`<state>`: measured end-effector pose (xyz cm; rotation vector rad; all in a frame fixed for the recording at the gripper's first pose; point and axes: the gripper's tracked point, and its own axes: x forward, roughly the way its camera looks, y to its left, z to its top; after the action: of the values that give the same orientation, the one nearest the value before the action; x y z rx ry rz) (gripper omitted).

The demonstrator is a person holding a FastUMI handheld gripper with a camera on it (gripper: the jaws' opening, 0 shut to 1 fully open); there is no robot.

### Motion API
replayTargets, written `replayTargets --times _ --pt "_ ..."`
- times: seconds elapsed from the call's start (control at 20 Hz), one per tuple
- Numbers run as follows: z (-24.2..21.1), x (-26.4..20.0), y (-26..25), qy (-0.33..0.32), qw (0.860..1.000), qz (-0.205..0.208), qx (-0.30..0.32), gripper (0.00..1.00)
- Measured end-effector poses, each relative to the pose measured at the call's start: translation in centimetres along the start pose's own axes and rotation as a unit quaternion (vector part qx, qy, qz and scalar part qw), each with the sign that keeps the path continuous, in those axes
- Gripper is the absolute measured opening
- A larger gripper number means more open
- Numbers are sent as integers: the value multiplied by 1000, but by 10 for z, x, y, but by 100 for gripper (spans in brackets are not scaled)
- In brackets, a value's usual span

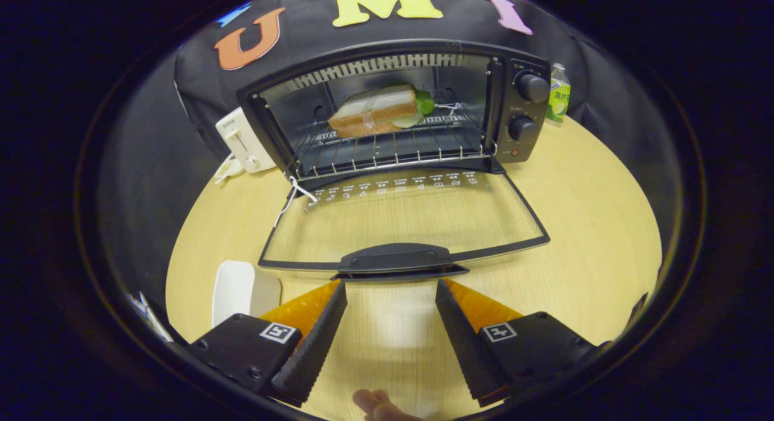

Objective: Open the toaster oven, put the food inside, and close the toaster oven door.

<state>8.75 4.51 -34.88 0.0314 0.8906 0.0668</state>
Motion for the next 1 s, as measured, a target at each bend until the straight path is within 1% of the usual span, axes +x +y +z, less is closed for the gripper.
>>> replayTargets --times 0.35,0.5,0.6,0.65,0.85,1.0 --pt "15 -20 -1 -32 999 8 5 96" --pt "42 -31 -13 -86 996 -23 -14 96" --pt "58 -31 -17 -110 993 -31 -20 96" --pt "53 -29 -19 -104 994 -31 -18 96" --pt "30 -20 -8 -56 998 4 5 96" --pt "18 -20 4 -34 999 20 5 96"
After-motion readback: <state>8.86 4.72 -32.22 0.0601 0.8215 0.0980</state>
